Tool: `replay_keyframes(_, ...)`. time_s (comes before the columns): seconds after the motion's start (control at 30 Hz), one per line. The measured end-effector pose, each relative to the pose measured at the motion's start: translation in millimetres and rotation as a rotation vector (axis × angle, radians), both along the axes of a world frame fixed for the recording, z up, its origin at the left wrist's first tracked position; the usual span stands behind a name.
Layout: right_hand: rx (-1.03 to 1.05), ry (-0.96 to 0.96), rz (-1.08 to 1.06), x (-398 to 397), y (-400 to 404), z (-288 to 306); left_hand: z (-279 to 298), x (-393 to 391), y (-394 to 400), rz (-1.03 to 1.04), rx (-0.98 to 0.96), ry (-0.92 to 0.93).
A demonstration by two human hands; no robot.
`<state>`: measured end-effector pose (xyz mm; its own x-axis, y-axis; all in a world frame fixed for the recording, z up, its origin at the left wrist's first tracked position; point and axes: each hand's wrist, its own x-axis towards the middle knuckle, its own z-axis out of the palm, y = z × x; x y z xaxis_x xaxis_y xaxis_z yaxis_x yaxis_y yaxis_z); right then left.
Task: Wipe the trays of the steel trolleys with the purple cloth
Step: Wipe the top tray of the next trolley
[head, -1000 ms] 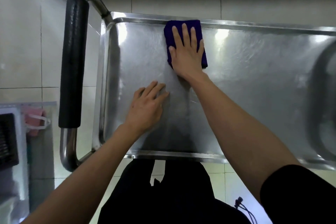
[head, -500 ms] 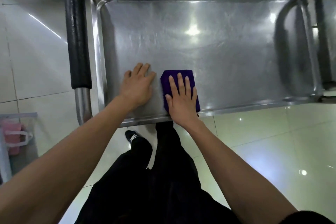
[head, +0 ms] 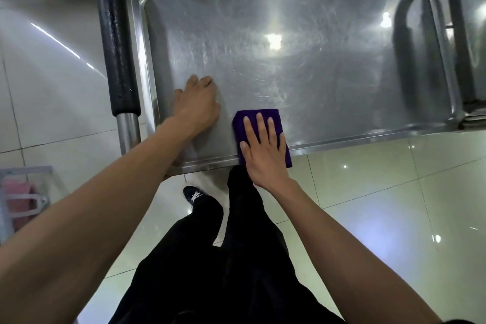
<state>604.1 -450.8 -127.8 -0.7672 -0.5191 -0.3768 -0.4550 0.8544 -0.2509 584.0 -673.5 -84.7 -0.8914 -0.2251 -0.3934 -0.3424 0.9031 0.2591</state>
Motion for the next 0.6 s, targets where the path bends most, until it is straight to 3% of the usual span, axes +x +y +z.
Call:
replay_keyframes(0.37, -0.121, -0.021, 0.022, -93, -91, -13, -10, 8, 1, 0.100, -0.037, 0.123)
replay_keyframes(0.6, -0.147, 0.001, 0.127, -192, -174, -13, -9, -4, 1, 0.181, -0.051, 0.028)
